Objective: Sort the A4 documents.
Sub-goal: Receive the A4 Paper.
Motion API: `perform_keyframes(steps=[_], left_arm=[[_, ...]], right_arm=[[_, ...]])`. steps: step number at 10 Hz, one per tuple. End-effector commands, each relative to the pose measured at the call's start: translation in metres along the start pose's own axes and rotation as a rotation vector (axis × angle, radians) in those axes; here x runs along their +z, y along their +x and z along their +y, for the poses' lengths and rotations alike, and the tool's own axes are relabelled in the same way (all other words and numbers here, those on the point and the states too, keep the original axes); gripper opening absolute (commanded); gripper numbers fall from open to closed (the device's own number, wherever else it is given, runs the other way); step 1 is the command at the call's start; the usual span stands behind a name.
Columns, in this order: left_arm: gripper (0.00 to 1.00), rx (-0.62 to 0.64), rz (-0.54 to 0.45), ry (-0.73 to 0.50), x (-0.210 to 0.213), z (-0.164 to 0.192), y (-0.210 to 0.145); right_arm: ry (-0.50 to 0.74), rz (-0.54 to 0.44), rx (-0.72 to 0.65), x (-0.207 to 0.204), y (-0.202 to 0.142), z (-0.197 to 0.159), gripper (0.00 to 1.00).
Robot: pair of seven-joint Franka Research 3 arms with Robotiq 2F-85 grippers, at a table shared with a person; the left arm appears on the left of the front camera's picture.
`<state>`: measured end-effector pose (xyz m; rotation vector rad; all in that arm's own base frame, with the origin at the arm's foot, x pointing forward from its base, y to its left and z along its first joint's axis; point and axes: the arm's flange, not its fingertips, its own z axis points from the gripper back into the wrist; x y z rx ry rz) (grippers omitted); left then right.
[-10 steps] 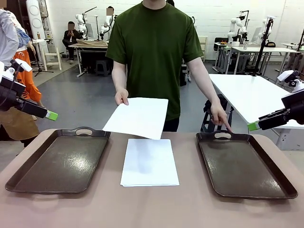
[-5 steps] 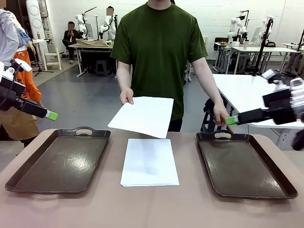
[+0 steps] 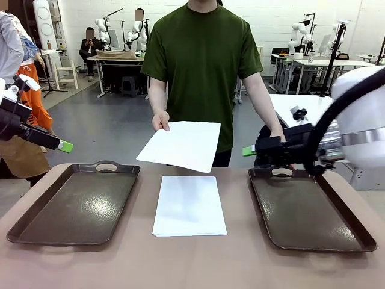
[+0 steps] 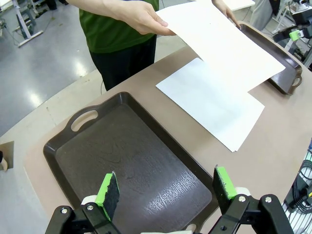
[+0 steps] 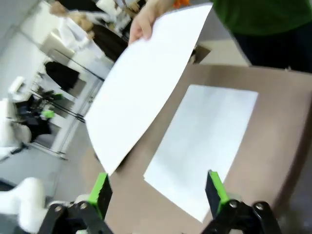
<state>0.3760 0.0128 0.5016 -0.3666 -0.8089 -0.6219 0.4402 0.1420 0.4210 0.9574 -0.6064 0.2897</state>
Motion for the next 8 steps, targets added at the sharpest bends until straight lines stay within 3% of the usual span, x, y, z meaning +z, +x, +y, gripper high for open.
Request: perform_keyframes(steps=[1,3,8], left_arm=[[1.0,-0.01,-0.006,-0.012,0.0,0.002,-0.002],[1.0,-0.01,-0.006,-0.012,0.0,0.002,-0.002],[1.0,-0.01,-0.006,-0.012,0.0,0.002,-0.002]], right_arm=[[0.085,-0.041,-0.071,-0.052,0.006,-0.024,1.0],[0.178,-0.07,-0.121,-0.083,0.013,-0.03,1.0],[0.258,-0.105,-0.206,-0.142,0.034,-0.033,1.0]])
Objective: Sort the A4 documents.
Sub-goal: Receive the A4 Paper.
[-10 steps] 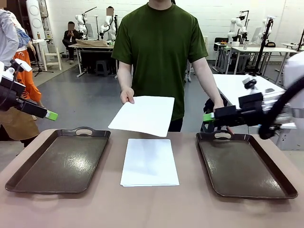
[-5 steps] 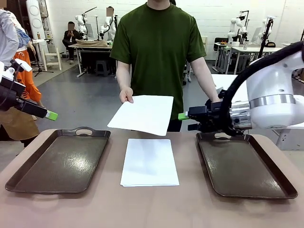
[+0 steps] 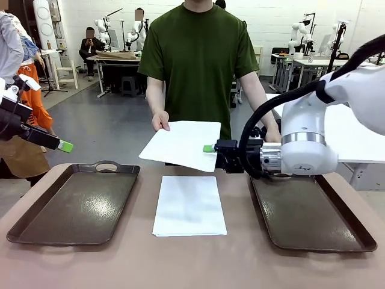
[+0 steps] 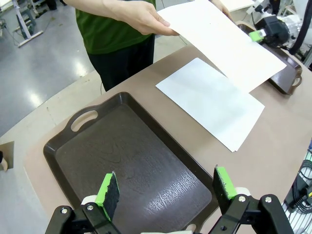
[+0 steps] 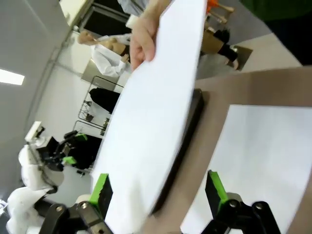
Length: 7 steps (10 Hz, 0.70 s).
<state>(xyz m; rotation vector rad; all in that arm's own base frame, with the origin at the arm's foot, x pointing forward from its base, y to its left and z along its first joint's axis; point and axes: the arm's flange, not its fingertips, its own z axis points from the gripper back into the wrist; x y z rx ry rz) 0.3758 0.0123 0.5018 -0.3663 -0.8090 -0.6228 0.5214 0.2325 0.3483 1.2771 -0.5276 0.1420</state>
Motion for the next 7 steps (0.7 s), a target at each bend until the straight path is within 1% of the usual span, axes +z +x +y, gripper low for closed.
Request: perform_keyframes(steps=[1,3,7], left_arm=[[1.0,-0.009,-0.006,-0.012,0.0,0.003,-0.002],[1.0,-0.009,-0.006,-0.012,0.0,0.003,-0.002],[1.0,-0.009,-0.006,-0.012,0.0,0.003,-0.002]], right_arm=[[0.018,-0.047,0.004,-0.012,0.016,0.005,1.0],[0.023,-0.062,-0.009,-0.01,0.025,0.003,1.0],[0.059,-0.013,-0.065,-0.017,0.025,-0.004,1.0]])
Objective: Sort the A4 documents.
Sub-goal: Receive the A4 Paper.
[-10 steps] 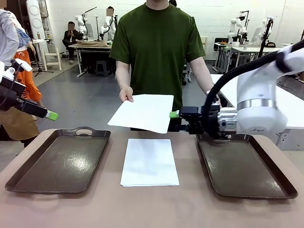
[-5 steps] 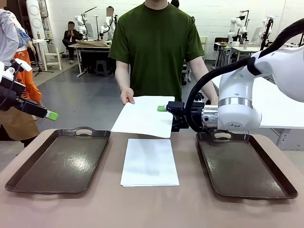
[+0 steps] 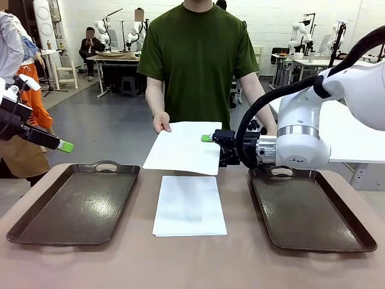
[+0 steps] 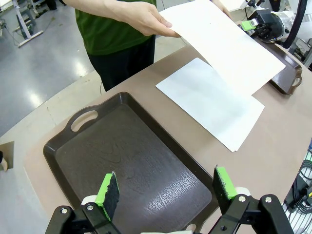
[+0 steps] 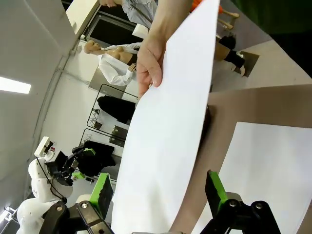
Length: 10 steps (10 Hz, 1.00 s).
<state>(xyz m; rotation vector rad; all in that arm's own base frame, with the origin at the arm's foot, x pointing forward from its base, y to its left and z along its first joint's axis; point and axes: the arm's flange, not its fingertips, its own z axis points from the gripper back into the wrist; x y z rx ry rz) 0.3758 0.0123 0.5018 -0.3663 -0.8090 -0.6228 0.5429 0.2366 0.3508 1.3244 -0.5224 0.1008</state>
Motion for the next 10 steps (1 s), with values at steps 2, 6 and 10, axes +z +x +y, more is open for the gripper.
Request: perform_keyframes(steps=[2,6,10], left_arm=[[1.0,-0.009,-0.006,-0.012,-0.0002,0.0028,-0.002],[1.0,-0.009,-0.006,-0.012,-0.0002,0.0028,-0.002],[1.0,-0.009,-0.006,-0.012,-0.0002,0.0028,-0.002]], right_arm=[[0.039,0.036,-0.024,-0.0081,0.0077,0.0021,0.82],[0.039,0.063,-0.03,-0.0022,0.012,0.003,0.45],[0.035,0.078,-0.047,0.001,0.0132,-0.0012,0.08]])
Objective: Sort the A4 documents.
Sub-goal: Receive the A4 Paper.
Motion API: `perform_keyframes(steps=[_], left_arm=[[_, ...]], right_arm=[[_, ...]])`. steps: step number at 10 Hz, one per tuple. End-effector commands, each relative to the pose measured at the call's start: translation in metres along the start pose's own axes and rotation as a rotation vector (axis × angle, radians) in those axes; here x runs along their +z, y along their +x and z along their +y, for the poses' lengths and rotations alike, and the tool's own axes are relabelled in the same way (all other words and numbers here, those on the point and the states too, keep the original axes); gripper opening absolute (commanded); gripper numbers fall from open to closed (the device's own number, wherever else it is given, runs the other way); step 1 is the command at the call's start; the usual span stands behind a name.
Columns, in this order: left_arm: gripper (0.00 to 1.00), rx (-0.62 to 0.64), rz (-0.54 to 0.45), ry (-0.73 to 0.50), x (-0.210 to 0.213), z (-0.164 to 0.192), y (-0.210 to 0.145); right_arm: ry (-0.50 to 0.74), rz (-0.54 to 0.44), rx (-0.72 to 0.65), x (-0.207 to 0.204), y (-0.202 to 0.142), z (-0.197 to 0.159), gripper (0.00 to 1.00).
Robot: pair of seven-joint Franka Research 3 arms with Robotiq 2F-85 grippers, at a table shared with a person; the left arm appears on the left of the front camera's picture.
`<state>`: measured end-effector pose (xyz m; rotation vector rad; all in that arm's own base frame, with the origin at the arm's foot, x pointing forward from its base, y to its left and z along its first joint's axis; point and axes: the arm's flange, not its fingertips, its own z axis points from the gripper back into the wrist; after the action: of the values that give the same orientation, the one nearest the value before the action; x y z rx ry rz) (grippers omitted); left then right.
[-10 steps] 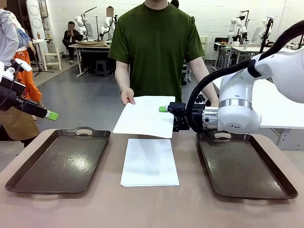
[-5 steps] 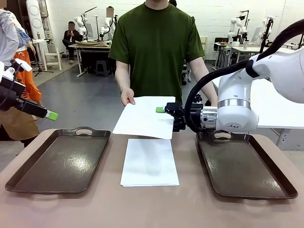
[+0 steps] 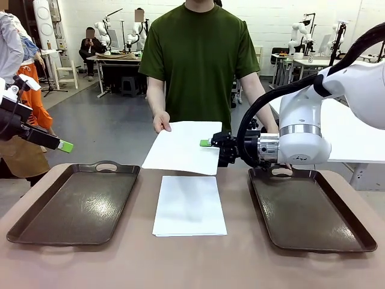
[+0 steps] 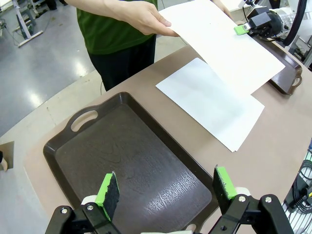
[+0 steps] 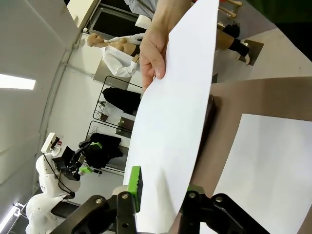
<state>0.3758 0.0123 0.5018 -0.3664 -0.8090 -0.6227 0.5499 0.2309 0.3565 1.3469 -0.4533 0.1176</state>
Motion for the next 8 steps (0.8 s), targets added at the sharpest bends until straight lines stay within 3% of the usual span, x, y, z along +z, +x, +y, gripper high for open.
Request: perform_keyframes(steps=[1,2,8], left_arm=[[1.0,-0.009,-0.006,-0.012,-0.0002,0.0028,-0.002],[1.0,-0.009,-0.006,-0.012,-0.0002,0.0028,-0.002],[1.0,-0.009,-0.006,-0.012,-0.0002,0.0028,-0.002]], right_arm=[[0.016,0.026,-0.016,-0.0041,0.0044,-0.0024,0.2],[0.014,0.031,-0.013,-0.0052,0.0049,-0.0023,0.0],[0.004,0.045,-0.014,-0.0091,0.0061,-0.0055,0.0]])
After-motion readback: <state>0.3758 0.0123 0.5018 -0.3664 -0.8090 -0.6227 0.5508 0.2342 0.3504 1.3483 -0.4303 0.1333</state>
